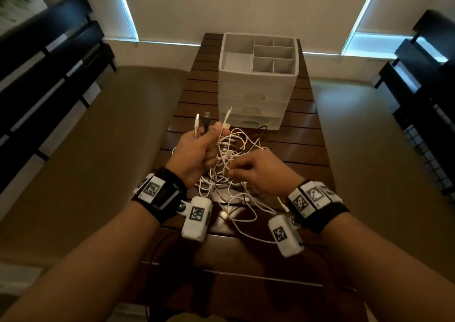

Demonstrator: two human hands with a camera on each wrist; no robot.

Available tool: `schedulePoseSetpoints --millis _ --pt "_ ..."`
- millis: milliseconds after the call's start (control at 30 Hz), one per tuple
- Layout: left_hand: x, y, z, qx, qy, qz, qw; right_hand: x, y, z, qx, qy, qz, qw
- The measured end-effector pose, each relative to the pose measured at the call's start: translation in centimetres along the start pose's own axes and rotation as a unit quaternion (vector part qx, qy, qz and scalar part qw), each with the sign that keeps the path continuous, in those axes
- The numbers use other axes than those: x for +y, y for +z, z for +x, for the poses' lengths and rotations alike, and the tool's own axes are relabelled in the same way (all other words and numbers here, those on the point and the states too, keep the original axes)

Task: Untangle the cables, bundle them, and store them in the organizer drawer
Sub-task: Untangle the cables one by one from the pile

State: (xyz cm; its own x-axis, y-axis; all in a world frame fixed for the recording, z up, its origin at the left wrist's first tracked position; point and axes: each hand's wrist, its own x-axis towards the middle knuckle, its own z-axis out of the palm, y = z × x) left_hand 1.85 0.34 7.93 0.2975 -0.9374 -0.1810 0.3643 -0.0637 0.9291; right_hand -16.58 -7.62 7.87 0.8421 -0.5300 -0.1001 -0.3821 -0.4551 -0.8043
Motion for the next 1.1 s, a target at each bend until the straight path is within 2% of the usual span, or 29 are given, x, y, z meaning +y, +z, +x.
schedulePoseSetpoints --millis 133,267,633,867,1000,1100 --pt "0.1 0.5 -0.3 -0.009 0.009 0.02 1.0 0.2 0.5 -0.5 0.011 0.002 -0.022 1.0" --pt "-0.2 1.1 -0.8 -0.037 0.019 0.064 0.997 0.1 0.1 -0.8 -0.017 0.017 -0.062 0.998" --pt "-0.1 1.9 -1.4 0.003 0.019 0.1 0.995 -0.6 -0.3 -1.1 0.004 -0.008 -0.058 0.998" --pt "-0.7 2.3 -1.3 0.037 0.067 0.134 0.988 -1.6 0.5 -1.8 -0.002 -0.034 -0.046 0.998" --pt "-0.9 2.6 -1.3 0.019 0.077 0.175 0.981 -1.8 0.7 -1.6 -0.002 -0.041 -0.064 0.997" --pt "-0.4 2.8 -1.6 0.009 0.058 0.15 0.987 -1.8 0.0 -1.5 0.006 -0.026 -0.089 0.996"
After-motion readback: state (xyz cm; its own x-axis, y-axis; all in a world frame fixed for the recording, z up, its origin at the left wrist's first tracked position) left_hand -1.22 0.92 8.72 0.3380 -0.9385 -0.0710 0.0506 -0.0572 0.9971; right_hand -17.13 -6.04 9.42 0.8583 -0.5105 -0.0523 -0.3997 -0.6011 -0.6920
